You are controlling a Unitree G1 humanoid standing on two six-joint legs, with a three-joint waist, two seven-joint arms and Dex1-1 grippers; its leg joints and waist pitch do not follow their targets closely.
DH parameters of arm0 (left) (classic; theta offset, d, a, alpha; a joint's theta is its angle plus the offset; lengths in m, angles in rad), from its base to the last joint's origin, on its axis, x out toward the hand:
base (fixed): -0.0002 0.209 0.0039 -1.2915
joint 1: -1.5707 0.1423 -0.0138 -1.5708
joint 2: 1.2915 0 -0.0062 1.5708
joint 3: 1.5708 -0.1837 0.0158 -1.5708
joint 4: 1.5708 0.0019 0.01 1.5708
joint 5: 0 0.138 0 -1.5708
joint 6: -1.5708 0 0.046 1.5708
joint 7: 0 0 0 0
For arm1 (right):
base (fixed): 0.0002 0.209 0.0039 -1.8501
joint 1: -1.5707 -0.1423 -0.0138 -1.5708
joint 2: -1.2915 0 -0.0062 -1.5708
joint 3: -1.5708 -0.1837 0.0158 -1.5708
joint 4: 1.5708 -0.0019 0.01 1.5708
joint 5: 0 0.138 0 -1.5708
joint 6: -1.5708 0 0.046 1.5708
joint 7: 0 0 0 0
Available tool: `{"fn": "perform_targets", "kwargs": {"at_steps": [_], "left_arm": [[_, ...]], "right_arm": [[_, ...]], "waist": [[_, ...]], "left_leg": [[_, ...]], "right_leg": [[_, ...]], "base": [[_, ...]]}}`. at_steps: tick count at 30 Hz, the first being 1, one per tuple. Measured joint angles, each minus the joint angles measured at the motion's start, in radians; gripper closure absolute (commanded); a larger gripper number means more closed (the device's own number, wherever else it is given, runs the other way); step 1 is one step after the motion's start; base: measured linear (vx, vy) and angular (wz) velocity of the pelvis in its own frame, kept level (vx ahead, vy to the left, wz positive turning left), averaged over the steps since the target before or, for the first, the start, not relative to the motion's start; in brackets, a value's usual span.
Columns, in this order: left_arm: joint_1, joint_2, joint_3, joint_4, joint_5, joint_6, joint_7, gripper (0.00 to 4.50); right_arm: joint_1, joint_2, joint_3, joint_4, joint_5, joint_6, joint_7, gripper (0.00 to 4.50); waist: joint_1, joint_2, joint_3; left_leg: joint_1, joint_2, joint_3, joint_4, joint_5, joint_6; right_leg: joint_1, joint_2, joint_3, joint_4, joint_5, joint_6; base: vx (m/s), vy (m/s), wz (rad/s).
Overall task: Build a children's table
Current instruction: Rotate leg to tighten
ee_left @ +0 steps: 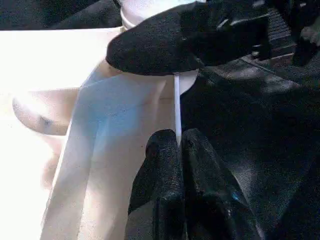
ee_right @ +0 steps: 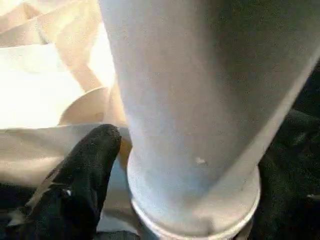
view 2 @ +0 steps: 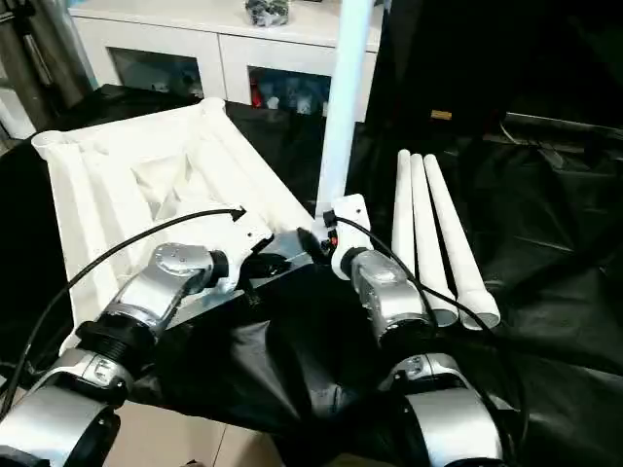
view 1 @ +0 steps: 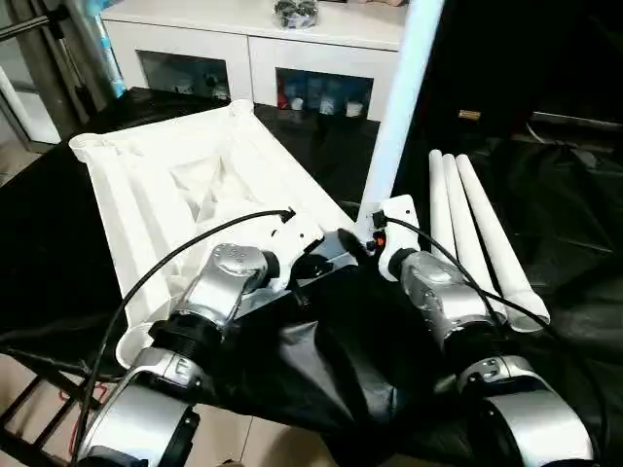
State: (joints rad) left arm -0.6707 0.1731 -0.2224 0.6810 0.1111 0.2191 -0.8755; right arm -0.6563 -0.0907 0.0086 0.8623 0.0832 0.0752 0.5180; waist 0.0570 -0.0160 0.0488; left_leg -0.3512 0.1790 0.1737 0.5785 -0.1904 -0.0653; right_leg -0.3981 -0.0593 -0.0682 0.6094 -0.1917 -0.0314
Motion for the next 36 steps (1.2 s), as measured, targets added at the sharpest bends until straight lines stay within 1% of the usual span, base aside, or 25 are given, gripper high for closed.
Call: {"fn": "perform_targets", "kwargs": {"at_steps": [1,3,6,7,9,12,13,17,18,21,22,23,25,29,30,31,32,34,36], "left_arm": [[0.007,0.015,-0.002,-0.011,-0.004,-0.009,-0.031,4.5],[0.014,0.031,-0.002,-0.017,-0.008,-0.02,-0.066,4.5],[0.025,0.058,-0.012,-0.029,-0.019,-0.046,-0.138,4.5],[0.027,0.07,-0.015,-0.03,-0.027,-0.054,-0.171,4.5],[0.03,0.088,-0.022,-0.03,-0.038,-0.072,-0.215,4.5],[0.034,0.107,-0.033,-0.03,-0.043,-0.1,-0.283,4.5],[0.034,0.115,-0.037,-0.03,-0.043,-0.11,-0.301,4.5],[0.034,0.125,-0.041,-0.03,-0.045,-0.121,-0.34,4.5],[0.034,0.128,-0.041,-0.03,-0.046,-0.122,-0.347,4.5],[0.034,0.135,-0.045,-0.029,-0.049,-0.133,-0.366,4.5],[0.034,0.136,-0.047,-0.029,-0.049,-0.136,-0.371,4.5],[0.034,0.137,-0.047,-0.029,-0.049,-0.137,-0.374,4.5],[0.034,0.138,-0.047,-0.028,-0.049,-0.138,-0.376,4.5],[0.034,0.137,-0.047,-0.026,-0.046,-0.135,-0.36,4.5],[0.034,0.134,-0.043,-0.02,-0.045,-0.132,-0.34,4.5],[0.033,0.128,-0.032,-0.011,-0.041,-0.124,-0.305,4.5],[0.02,0.108,-0.018,0.012,-0.032,-0.109,-0.247,4.5],[-0.009,0.067,-0.012,0.042,-0.016,-0.077,-0.156,4.5],[-0.021,0.022,-0.002,0.061,-0.01,-0.051,-0.073,4.5]], "right_arm": [[0.022,-0.02,0.006,-0.029,0.004,-0.005,0.066,0.69],[0.043,-0.042,0.019,-0.056,0.008,-0.009,0.135,0.69],[0.083,-0.092,0.041,-0.118,0.029,0.008,0.264,0.69],[0.101,-0.114,0.051,-0.145,0.036,0.014,0.317,0.69],[0.116,-0.138,0.065,-0.173,0.043,0.026,0.386,0.69],[0.147,-0.18,0.088,-0.229,0.054,0.048,0.489,0.69],[0.15,-0.19,0.098,-0.24,0.06,0.058,0.517,0.84],[0.158,-0.205,0.109,-0.273,0.064,0.094,0.556,1.12],[0.16,-0.206,0.11,-0.278,0.065,0.099,0.562,1.25],[0.174,-0.212,0.111,-0.308,0.07,0.122,0.572,1.36],[0.175,-0.213,0.111,-0.313,0.071,0.131,0.575,1.51],[0.176,-0.214,0.111,-0.315,0.072,0.135,0.577,1.51],[0.178,-0.213,0.111,-0.32,0.071,0.141,0.578,1.67],[0.176,-0.201,0.11,-0.313,0.063,0.133,0.547,1.75],[0.171,-0.19,0.108,-0.3,0.057,0.128,0.515,1.77],[0.15,-0.164,0.099,-0.265,0.045,0.12,0.451,1.77],[0.122,-0.124,0.078,-0.216,0.031,0.112,0.358,1.78],[0.071,-0.078,0.051,-0.149,0.011,0.107,0.196,1.78],[0.038,-0.038,0.013,-0.092,0.009,0.104,0.069,1.79]], "waist": [[0.0,0.0,0.0],[0.0,0.0,0.0],[0.003,0.0,0.0],[0.007,0.0,0.0],[0.009,0.0,0.001],[0.019,0.0,0.001],[0.022,-0.001,0.001],[0.032,-0.001,0.001],[0.032,-0.001,0.001],[0.034,-0.001,0.002],[0.034,-0.001,0.002],[0.034,-0.001,0.002],[0.034,-0.001,0.002],[0.031,-0.001,0.001],[0.03,-0.002,0.001],[0.026,-0.002,0.001],[0.017,-0.002,0.001],[0.001,-0.003,0.001],[-0.004,-0.003,0.001]], "left_leg": [[-0.001,0.0,0.0,0.0,0.0,0.0],[-0.001,0.0,0.0,0.0,0.0,0.001],[-0.002,0.0,0.0,0.0,0.0,0.002],[-0.003,0.0,0.0,0.0,0.0,0.002],[-0.003,0.0,0.0,0.001,0.0,0.002],[-0.004,0.0,0.0,0.001,0.0,0.002],[-0.004,0.001,0.0,0.002,0.0,0.002],[-0.004,0.001,0.0,0.002,0.0,0.001],[-0.004,0.001,0.0,0.002,-0.001,0.001],[-0.005,0.001,0.0,0.001,-0.001,0.001],[-0.005,0.001,0.0,0.001,-0.001,0.002],[-0.005,0.001,0.0,0.001,-0.001,0.002],[-0.005,0.001,0.0,0.001,-0.001,0.002],[-0.003,0.001,0.0,0.002,0.0,0.001],[-0.002,0.001,0.0,0.002,0.0,0.001],[0.001,0.001,0.0,0.003,0.0,0.001],[0.001,0.001,0.0,0.004,0.0,0.0],[0.001,0.001,0.0,0.005,0.001,-0.001],[0.002,0.001,0.0,0.007,0.001,-0.001]], "right_leg": [[-0.001,0.0,0.0,0.0,0.0,0.0],[-0.001,0.0,0.0,0.0,0.0,0.0],[-0.002,0.0,0.0,0.0,0.0,0.0],[-0.002,0.0,0.0,0.0,0.0,0.0],[-0.002,0.0,0.0,0.0,0.0,0.0],[-0.002,0.0,-0.001,0.0,0.0,0.0],[-0.002,0.0,-0.001,0.0,0.0,0.0],[-0.002,0.0,-0.001,0.0,0.0,0.0],[-0.002,0.0,-0.001,0.0,-0.001,0.0],[-0.002,0.0,-0.001,-0.001,-0.001,0.0],[-0.002,0.0,-0.001,-0.001,-0.001,0.0],[-0.002,0.0,-0.001,-0.001,-0.001,0.0],[-0.002,0.0,-0.001,-0.001,-0.001,0.0],[-0.002,0.0,-0.001,0.0,0.0,0.0],[-0.001,0.0,-0.001,0.001,0.0,0.0],[0.001,0.0,0.0,0.001,0.0,0.0],[0.002,0.0,0.0,0.002,0.0,0.0],[0.0,0.0,-0.001,0.0,-0.002,0.004],[0.002,0.0,0.0,0.001,-0.002,0.004]], "base": [[0.0,0.0,0.0],[0.0,0.0,0.0],[0.0,0.0,0.0],[0.0,0.0,0.0],[0.0,0.0,0.0],[0.0,0.0,0.0],[0.0,0.0,0.0],[0.0,0.0,0.0],[0.0,0.0,0.0],[0.0,0.0,0.0],[0.0,0.0,0.0],[0.0,0.0,0.0],[0.0,0.0,0.0],[0.0,0.0,0.0],[0.0,0.0,0.0],[0.0,0.0,0.0],[0.0,0.0,0.0],[0.0,0.0,0.0],[0.0,0.0,0.0]]}}
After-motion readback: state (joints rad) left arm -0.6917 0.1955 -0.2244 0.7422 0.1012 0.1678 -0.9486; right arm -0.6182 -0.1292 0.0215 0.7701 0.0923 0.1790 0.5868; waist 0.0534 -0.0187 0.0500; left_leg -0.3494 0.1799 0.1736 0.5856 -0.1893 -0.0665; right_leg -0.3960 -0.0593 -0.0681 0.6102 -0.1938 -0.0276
